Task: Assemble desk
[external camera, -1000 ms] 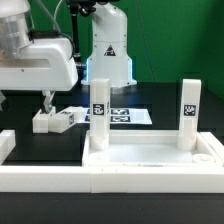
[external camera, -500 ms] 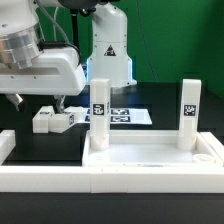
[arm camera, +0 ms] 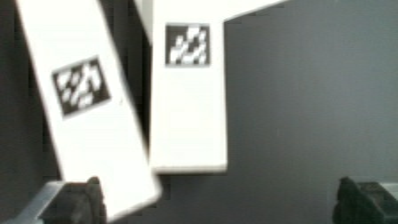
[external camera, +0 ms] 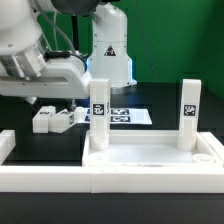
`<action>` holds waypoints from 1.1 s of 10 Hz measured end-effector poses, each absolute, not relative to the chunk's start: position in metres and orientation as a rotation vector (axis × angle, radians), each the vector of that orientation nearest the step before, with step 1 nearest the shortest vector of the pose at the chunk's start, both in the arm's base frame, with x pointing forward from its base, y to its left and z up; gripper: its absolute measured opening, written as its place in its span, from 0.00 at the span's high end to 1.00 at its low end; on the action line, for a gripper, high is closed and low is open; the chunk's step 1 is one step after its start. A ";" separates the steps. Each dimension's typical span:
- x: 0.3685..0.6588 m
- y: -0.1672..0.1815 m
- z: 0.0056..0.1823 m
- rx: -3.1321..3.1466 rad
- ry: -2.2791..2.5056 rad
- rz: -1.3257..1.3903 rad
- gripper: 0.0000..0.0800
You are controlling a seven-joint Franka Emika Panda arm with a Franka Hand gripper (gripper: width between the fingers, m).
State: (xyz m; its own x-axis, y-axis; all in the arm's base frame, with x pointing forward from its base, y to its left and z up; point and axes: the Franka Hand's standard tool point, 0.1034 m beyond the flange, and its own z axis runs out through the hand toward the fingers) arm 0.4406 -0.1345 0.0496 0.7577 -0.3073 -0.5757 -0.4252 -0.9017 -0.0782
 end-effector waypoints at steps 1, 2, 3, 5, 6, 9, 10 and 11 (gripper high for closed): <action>0.435 -0.131 0.049 -2.702 0.604 0.949 0.19; 0.437 -0.133 0.046 -2.680 0.597 0.996 0.19; 0.433 -0.132 0.047 -2.617 0.588 1.103 0.19; 0.429 -0.134 0.039 -2.576 0.587 1.179 0.19; 0.424 -0.132 0.039 -2.583 0.591 1.165 0.19; 0.418 -0.131 0.036 -2.573 0.596 1.181 0.19; 0.418 -0.131 0.036 -2.573 0.596 1.181 0.19; 0.412 -0.128 0.040 -2.527 0.592 1.243 0.19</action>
Offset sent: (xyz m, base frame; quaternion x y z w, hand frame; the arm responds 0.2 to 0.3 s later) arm 0.0000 0.0000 0.0000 0.0000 -0.1938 0.0000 0.9810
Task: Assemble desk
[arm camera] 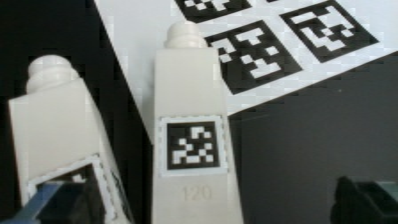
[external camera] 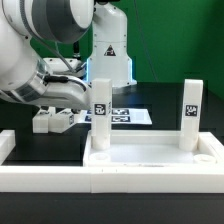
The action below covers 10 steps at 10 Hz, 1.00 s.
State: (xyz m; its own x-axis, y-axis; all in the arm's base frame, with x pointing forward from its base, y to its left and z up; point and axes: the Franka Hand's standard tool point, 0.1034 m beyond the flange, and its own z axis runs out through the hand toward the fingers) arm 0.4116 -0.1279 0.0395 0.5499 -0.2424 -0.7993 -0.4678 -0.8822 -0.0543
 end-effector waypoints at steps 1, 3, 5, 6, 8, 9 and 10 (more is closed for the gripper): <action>0.407 -0.126 0.038 -2.495 0.599 1.296 0.19; 0.404 -0.124 0.035 -2.474 0.600 1.334 0.19; 0.402 -0.118 0.033 -2.495 0.621 1.328 0.19; 0.395 -0.113 0.032 -2.486 0.637 1.351 0.19; 0.394 -0.114 0.031 -2.488 0.638 1.350 0.19; 0.394 -0.114 0.031 -2.488 0.638 1.350 0.19; 0.394 -0.114 0.029 -2.493 0.640 1.346 0.19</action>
Offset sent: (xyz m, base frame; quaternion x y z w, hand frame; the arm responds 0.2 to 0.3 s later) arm 0.0000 0.0000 0.0000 0.0000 0.0000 0.0000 1.0000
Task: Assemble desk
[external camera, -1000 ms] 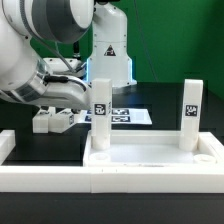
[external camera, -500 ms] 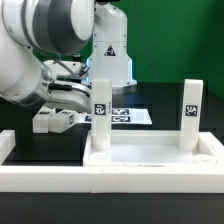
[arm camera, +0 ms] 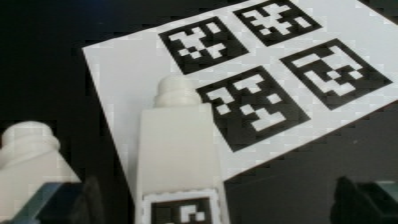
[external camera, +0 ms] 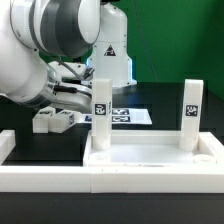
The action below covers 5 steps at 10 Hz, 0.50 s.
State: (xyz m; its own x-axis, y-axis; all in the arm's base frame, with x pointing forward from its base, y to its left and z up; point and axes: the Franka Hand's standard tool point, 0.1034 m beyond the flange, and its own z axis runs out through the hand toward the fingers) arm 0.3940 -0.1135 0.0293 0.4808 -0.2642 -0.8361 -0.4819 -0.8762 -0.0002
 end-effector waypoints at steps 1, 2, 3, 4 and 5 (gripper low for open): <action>0.392 -0.113 0.026 -2.503 0.643 1.337 0.19; 0.392 -0.114 0.024 -2.513 0.646 1.325 0.19; 0.392 -0.113 0.023 -2.516 0.651 1.327 0.19; 0.392 -0.112 0.022 -2.518 0.663 1.332 0.19; 0.394 -0.112 0.022 -2.523 0.668 1.326 0.19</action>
Offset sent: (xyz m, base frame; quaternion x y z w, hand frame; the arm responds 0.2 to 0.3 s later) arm 0.0003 0.0073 -0.0096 -0.0180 0.0095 0.0263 0.9994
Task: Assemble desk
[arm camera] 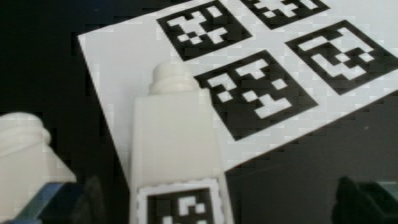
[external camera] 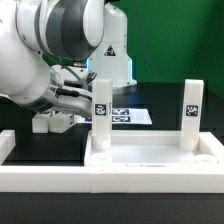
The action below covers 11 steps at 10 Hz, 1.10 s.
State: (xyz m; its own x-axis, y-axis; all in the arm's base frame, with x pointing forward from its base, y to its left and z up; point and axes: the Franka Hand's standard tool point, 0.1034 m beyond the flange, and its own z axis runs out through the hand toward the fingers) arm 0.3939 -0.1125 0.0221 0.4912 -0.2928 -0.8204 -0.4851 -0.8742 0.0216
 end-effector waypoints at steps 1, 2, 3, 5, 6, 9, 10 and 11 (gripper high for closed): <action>0.396 -0.113 0.022 -2.529 0.667 1.319 0.19; 0.398 -0.114 0.021 -2.539 0.667 1.306 0.19; 0.399 -0.117 0.018 -2.550 0.643 1.284 0.19; 0.402 -0.125 0.017 -2.558 0.615 1.252 0.19; 0.402 -0.126 0.016 -2.558 0.611 1.247 0.19; 0.403 -0.126 0.017 -2.557 0.613 1.249 0.19; 0.404 -0.125 0.015 -2.559 0.610 1.249 0.19; 0.405 -0.126 0.012 -2.560 0.609 1.254 0.19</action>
Offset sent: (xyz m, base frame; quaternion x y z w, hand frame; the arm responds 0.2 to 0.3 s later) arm 0.0098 -0.0229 -0.0104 -0.0190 0.0457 -0.0729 0.9961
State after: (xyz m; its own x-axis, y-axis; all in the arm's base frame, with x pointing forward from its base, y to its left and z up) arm 0.4051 -0.1258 0.0119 0.5488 -0.2656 -0.7927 -0.4588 -0.8883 -0.0200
